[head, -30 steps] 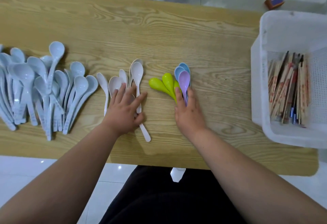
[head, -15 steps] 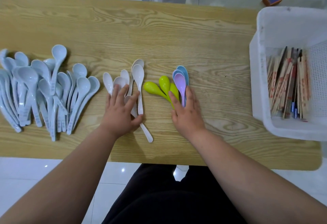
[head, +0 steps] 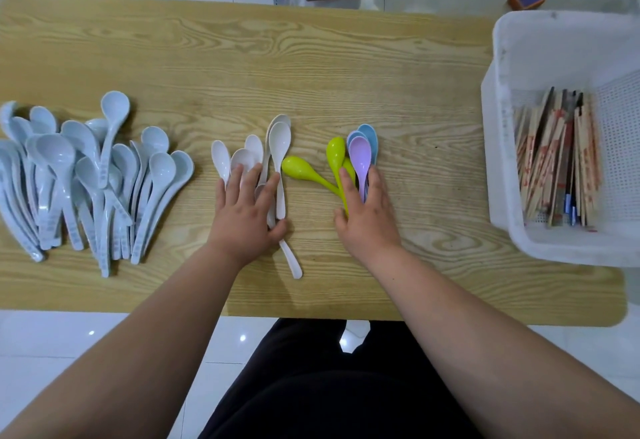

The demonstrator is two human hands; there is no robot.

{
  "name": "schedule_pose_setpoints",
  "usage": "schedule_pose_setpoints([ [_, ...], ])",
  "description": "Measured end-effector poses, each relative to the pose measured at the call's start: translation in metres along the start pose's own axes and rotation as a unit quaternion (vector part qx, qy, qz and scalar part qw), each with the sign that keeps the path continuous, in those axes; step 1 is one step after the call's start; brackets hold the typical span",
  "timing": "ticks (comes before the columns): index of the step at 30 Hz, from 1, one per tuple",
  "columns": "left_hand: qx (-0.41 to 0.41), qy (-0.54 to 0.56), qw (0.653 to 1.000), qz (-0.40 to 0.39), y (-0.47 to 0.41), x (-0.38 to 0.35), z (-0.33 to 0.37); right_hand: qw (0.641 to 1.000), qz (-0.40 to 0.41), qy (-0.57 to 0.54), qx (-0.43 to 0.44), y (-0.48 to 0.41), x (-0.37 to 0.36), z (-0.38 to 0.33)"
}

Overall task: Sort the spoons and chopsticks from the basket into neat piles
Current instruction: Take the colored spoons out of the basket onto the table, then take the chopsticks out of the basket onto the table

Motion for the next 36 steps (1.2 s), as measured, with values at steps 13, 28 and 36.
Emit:
schedule_pose_setpoints([
  [13, -0.104, 0.143, 0.984, 0.023, -0.01, 0.045, 0.118, 0.981, 0.014, -0.053, 0.188, 0.033, 0.125, -0.002],
  [28, -0.159, 0.219, 0.962, 0.027, -0.065, 0.04, 0.378, 0.999, 0.008, 0.041, 0.027, 0.024, 0.265, 0.292],
  [36, -0.159, 0.046, 0.986, 0.008, -0.054, -0.004, 0.427, 0.975, -0.027, 0.097, 0.2, 0.04, 0.264, 0.354],
])
Point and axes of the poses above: each hand's wrist, its own y-axis away from the middle knuckle, its own x-axis out of the back of the hand, z = x × y, the point moved 10 cm from there along -y, towards the middle knuckle, and after that the axes turned 12 degrees about z, right-handed, at the moved point
